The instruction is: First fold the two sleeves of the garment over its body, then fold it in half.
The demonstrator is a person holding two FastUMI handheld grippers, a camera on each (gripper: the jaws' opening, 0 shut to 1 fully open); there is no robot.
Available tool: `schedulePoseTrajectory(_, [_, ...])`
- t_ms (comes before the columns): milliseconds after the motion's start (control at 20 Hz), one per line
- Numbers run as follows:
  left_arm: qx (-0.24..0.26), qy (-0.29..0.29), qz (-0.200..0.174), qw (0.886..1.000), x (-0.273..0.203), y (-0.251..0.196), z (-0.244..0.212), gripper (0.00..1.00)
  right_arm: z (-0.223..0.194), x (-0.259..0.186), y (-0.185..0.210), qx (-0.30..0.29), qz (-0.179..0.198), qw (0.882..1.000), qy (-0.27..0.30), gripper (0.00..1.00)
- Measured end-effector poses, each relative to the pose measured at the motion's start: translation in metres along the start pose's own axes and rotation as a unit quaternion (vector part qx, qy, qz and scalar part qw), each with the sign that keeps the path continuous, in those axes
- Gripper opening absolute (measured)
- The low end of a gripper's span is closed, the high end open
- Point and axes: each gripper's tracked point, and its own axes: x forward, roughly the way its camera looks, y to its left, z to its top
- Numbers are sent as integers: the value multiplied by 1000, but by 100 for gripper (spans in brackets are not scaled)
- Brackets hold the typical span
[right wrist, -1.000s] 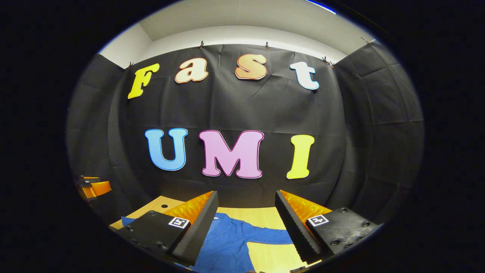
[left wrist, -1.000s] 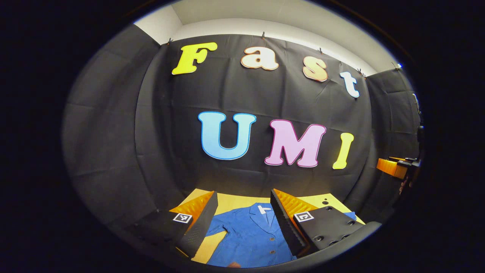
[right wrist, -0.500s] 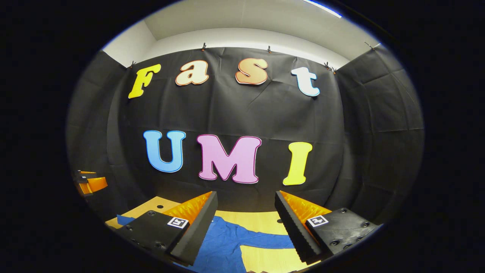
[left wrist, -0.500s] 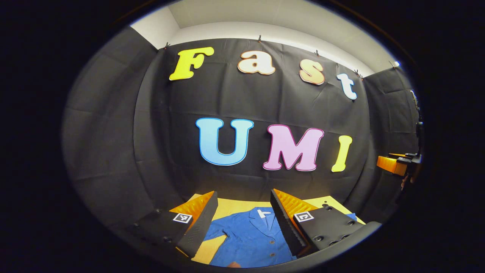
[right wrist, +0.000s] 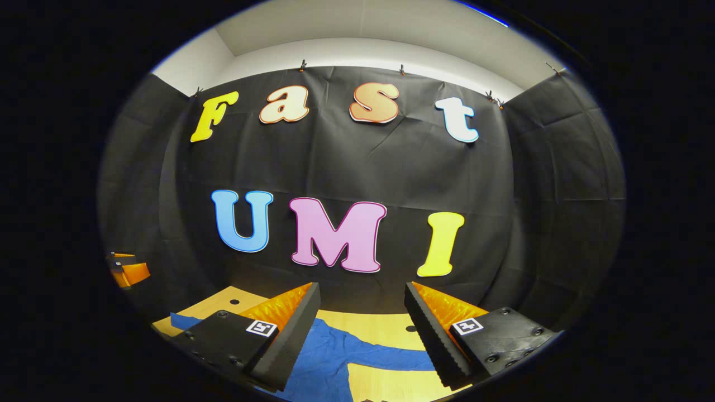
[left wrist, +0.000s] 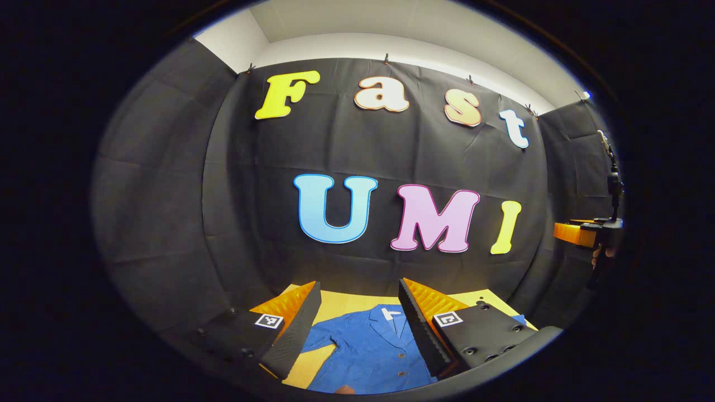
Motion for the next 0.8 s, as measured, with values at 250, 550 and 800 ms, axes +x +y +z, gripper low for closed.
schedulePoseTrajectory(250, [-9, 6, -1, 1000, 3, -2, -7, 79, -38, 26, -11, 37, 17, 996, 82, 96])
schedulePoseTrajectory(550, [-13, 20, 21, 999, 12, -6, -23, 80, -158, 69, -84, 93, 0, 953, 288, 97])
schedulePoseTrajectory(800, [-6, 42, 47, 998, 34, -21, -34, 80, -262, 97, -194, 140, -88, 891, 422, 98])
